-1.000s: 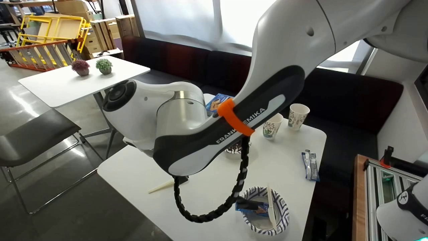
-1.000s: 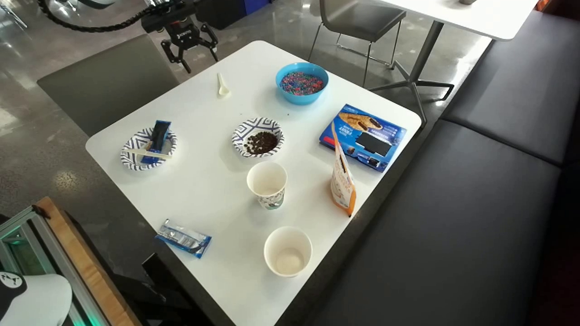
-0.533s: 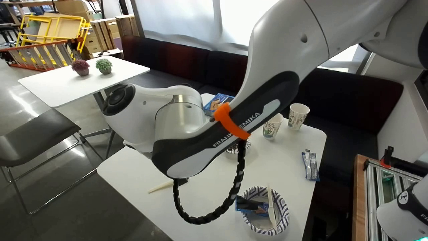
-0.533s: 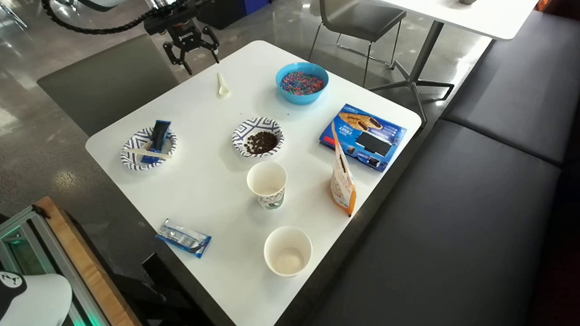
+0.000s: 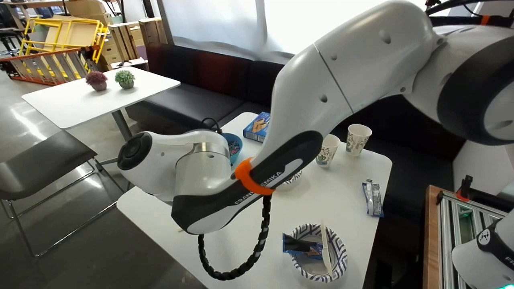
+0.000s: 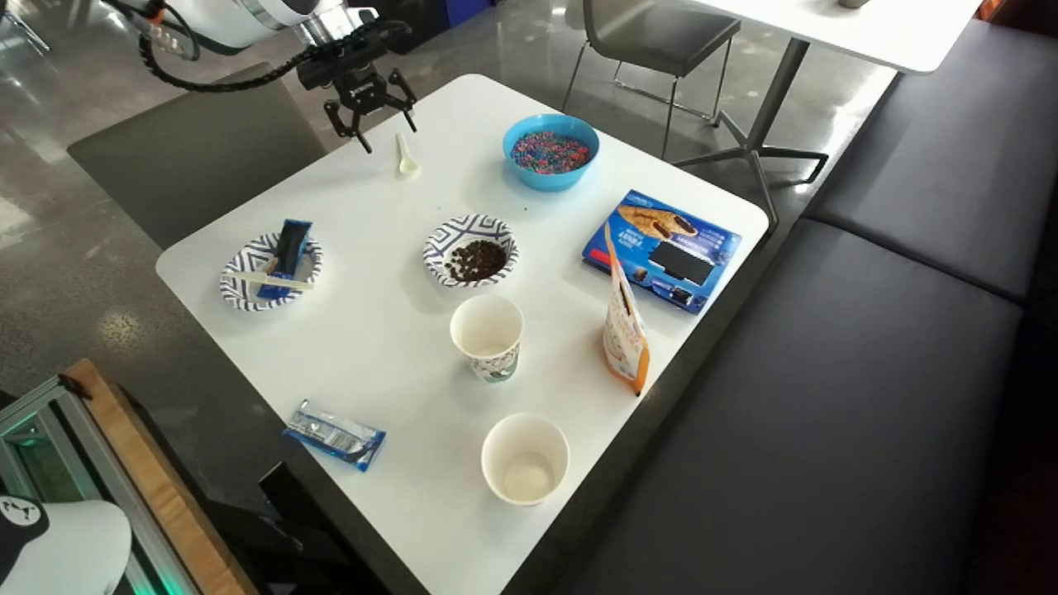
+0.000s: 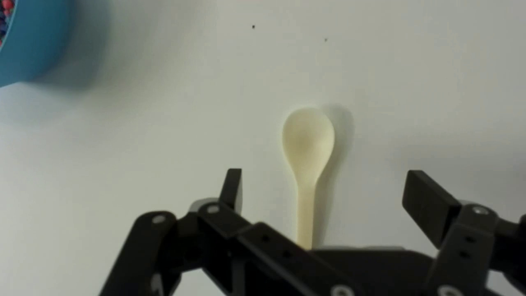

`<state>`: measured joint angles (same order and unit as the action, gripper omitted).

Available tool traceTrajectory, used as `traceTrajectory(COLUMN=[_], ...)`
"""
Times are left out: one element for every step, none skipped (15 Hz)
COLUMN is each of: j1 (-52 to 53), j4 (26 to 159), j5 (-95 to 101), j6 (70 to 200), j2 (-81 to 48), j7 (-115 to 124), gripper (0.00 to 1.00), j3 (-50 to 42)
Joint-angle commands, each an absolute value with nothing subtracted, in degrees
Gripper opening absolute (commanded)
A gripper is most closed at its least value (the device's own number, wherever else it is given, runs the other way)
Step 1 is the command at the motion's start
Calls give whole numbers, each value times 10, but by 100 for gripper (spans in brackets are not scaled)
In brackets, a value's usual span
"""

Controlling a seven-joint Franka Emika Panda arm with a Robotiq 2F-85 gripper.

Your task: Use the white spoon to place some contents from the black and white bowl into the coffee cup on the left.

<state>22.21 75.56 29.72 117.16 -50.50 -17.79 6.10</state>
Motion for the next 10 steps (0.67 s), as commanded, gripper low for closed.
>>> traceTrajectory(j1=[232, 235, 236, 238, 240, 242, 243, 245, 246, 248], j4=[659, 643, 626, 611, 596, 583, 571, 558, 547, 536], j5=[291, 294, 295, 295, 293, 292, 291, 290, 288, 286], j6=[1135, 1133, 1131, 1127, 1121, 1115, 1110, 1106, 1101, 1095], j2=[-574, -585, -598, -608, -617, -625, -633, -641, -648, -655], j7=[-219, -224, -231, -235, -241, -245, -250, -254, -260, -263], gripper=[100, 100, 100, 100, 84, 74, 68, 58, 50, 42], j3=[59, 55, 53, 51, 50, 49, 48, 47, 47, 47])
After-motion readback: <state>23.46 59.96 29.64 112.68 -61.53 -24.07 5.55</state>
